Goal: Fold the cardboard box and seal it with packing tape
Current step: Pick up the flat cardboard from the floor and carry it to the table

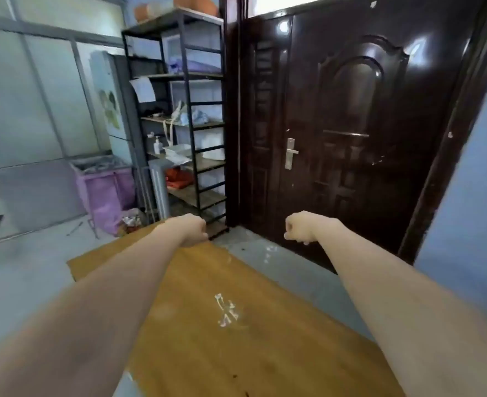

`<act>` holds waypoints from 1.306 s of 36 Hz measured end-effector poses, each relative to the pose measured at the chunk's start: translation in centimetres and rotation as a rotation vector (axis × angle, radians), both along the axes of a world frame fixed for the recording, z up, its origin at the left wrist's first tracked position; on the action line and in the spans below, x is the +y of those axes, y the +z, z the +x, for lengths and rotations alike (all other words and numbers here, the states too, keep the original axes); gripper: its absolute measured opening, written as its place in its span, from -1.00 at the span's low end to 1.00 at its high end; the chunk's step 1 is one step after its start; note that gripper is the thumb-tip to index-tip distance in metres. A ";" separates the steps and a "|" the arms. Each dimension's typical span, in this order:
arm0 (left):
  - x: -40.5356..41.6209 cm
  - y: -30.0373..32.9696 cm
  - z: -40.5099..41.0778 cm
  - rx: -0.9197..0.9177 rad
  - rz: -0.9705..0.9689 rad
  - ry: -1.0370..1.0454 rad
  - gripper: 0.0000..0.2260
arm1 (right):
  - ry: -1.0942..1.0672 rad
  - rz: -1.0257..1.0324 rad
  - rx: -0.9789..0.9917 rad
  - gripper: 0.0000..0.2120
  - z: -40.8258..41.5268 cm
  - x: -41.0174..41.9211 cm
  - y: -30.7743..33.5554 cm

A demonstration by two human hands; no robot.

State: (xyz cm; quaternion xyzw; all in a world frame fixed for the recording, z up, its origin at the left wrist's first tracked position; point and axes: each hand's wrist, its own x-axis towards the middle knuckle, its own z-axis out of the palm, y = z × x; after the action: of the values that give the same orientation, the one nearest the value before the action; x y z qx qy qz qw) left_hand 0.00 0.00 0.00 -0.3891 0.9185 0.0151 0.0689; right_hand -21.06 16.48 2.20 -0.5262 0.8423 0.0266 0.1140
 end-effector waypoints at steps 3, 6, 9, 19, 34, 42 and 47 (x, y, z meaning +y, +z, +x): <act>-1.9 -0.8 3.3 -0.011 -0.023 0.070 -0.69 | 0.087 -0.013 0.004 -0.88 1.8 -3.2 -0.4; -3.6 -1.5 7.3 -0.010 -0.027 0.162 -0.69 | 0.180 -0.004 0.023 -0.80 4.5 -6.9 -0.7; -5.4 -2.2 11.5 -0.005 -0.010 0.265 -0.70 | 0.275 0.004 0.052 -0.73 7.3 -10.6 -1.0; -13.6 -3.2 23.8 0.045 0.017 0.446 -0.69 | 0.449 0.048 0.102 -0.83 16.9 -24.1 -2.2; -28.6 -4.5 40.4 0.049 0.061 0.600 -0.66 | 0.637 0.073 0.124 -0.80 34.8 -43.1 -3.3; -36.4 -6.0 46.8 0.064 0.087 0.710 -0.65 | 0.708 0.076 0.110 -0.77 40.8 -53.3 -4.8; -42.4 -8.5 48.4 0.021 0.132 0.730 -0.65 | 0.712 0.127 0.026 -0.81 43.5 -60.8 -8.0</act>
State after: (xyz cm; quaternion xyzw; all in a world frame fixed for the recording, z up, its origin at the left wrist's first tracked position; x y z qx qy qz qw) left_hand 48.40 -42.41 -8.50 -0.6855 0.7171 0.1019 0.0746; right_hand 22.42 -44.28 -5.79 -0.7780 0.6043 0.1236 0.1193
